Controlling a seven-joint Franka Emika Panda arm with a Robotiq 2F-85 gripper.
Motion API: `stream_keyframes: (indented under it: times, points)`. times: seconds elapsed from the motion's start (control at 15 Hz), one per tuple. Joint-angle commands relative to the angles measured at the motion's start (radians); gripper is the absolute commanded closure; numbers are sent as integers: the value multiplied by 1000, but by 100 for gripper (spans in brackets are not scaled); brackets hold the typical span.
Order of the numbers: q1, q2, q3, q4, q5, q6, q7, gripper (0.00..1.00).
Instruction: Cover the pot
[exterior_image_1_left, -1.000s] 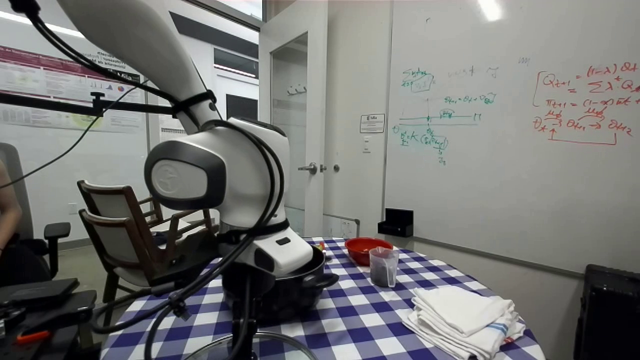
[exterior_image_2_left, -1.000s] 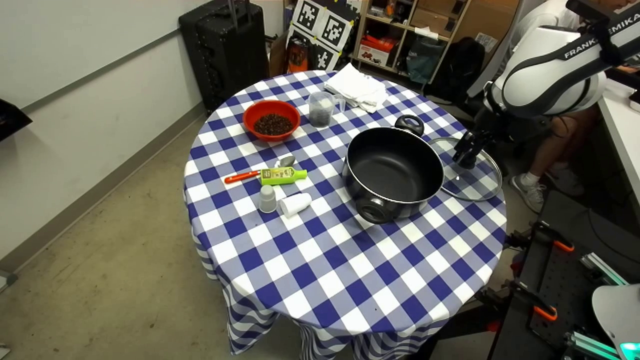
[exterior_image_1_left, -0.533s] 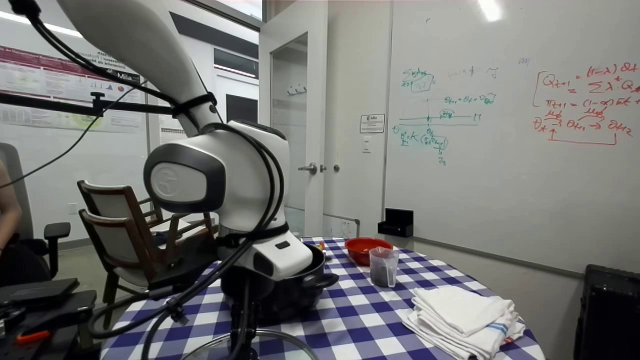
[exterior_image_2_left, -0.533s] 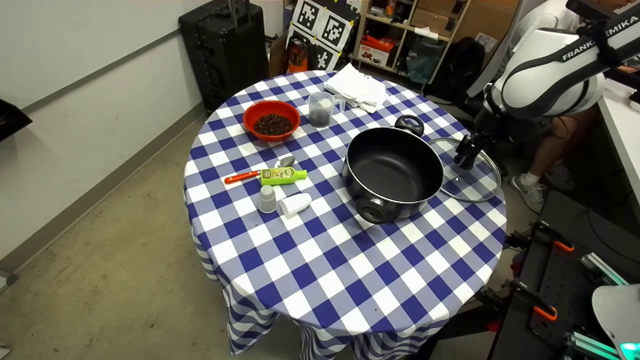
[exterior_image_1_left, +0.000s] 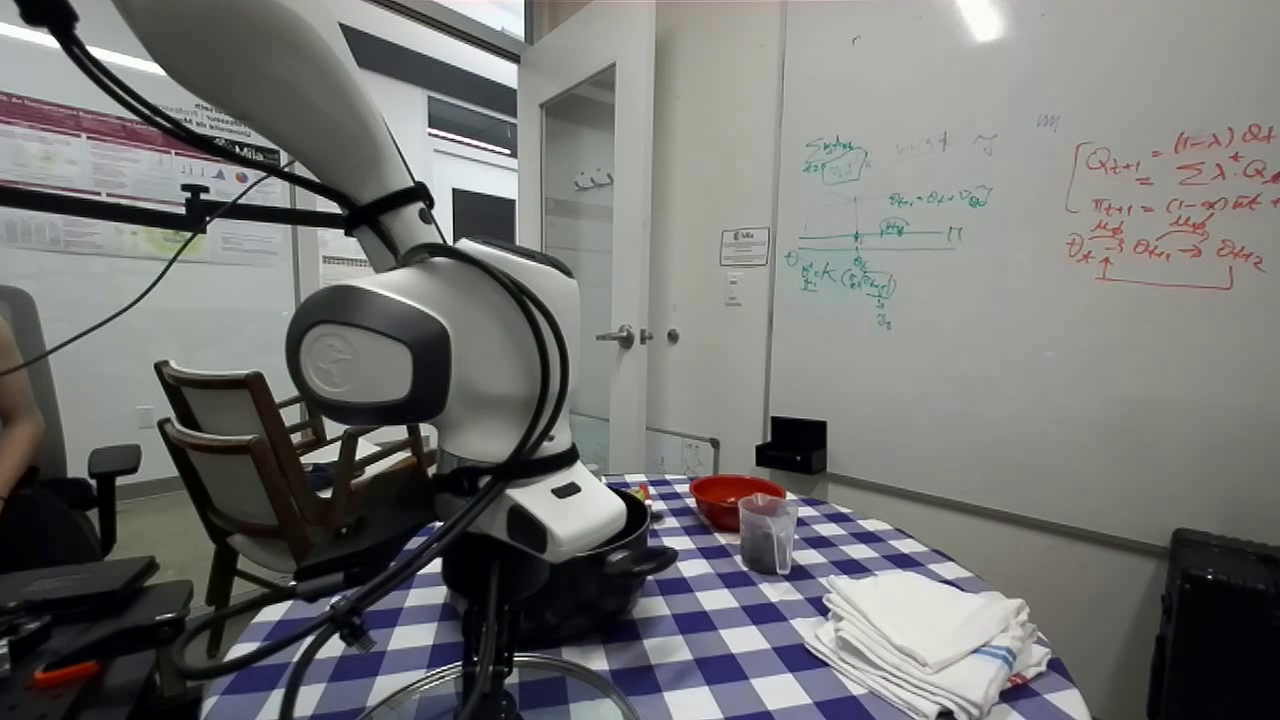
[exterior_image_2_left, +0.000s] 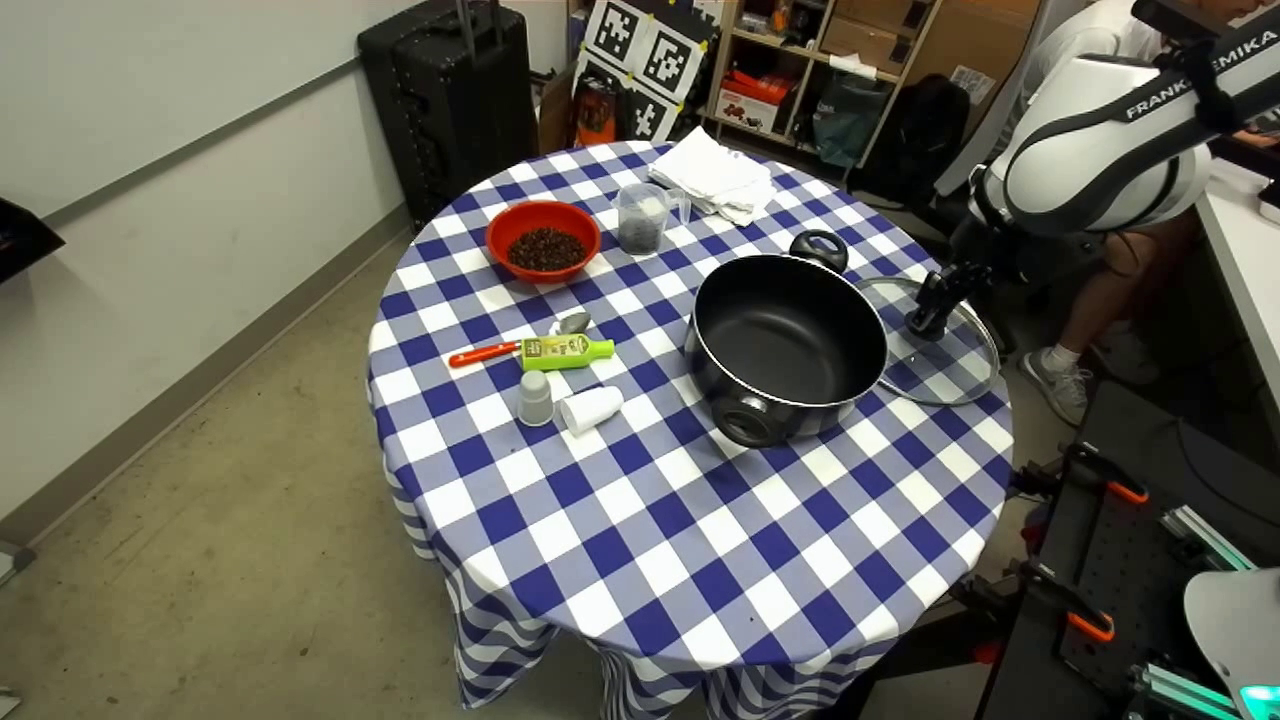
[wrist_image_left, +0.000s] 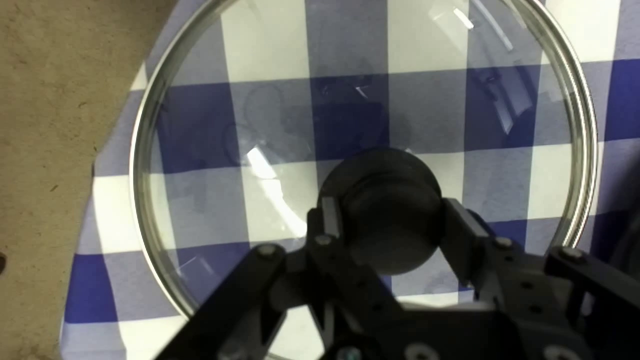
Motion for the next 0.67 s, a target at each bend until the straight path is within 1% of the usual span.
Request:
stream_keyframes:
  times: [0.0, 0.13, 0.33, 0.53, 0.6]
  points:
    - [-17, -3, 15, 11, 5, -23, -28, 75]
    - [-16, -31, -9, -5, -14, -30, -11, 75]
    - [-9, -96, -79, -27, -77, -46, 37, 75]
    - [14, -161, -159, 0, -193, -77, 96, 75]
    - [19, -189, -175, 17, -230, -93, 113, 75]
